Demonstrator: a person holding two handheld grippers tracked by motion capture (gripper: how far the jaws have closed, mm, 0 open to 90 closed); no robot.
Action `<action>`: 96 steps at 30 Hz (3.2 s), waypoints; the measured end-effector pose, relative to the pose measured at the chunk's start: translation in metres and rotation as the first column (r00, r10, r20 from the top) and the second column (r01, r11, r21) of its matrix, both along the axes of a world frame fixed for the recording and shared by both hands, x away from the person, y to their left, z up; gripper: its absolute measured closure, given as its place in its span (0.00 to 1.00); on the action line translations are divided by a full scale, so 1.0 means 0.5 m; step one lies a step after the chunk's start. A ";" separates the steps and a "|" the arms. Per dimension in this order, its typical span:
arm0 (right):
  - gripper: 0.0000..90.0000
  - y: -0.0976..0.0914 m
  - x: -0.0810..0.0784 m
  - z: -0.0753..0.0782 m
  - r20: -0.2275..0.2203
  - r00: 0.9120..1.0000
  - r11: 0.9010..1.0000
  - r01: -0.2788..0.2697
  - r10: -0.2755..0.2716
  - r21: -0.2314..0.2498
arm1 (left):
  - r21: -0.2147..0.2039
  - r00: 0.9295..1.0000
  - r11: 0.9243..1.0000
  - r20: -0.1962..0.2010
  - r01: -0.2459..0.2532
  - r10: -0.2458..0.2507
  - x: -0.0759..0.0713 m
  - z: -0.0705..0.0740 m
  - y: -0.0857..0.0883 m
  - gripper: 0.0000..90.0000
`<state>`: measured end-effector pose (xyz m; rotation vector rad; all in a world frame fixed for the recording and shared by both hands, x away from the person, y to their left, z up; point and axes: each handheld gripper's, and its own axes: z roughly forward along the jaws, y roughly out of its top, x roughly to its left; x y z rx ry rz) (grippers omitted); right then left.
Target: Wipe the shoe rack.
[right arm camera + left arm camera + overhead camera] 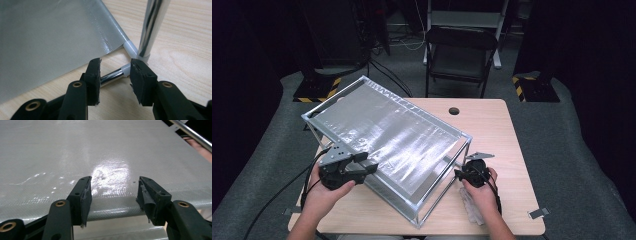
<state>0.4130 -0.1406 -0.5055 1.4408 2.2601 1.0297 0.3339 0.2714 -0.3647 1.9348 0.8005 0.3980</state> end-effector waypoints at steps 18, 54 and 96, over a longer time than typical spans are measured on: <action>0.65 0.002 0.011 -0.001 -0.007 1.000 1.000 0.001 -0.001 -0.026 | 0.066 0.998 0.998 0.058 0.002 -0.005 0.005 0.002 0.067 0.28; 0.47 -0.055 -0.145 0.025 0.050 0.999 0.997 -0.004 0.008 -0.076 | 0.072 0.991 0.992 0.097 -0.100 0.093 0.019 -0.009 0.004 0.23; 0.65 -0.001 -0.123 0.015 0.092 0.992 0.993 -0.093 0.086 0.078 | 0.078 0.995 0.996 0.094 -0.030 0.022 -0.005 -0.017 -0.061 0.26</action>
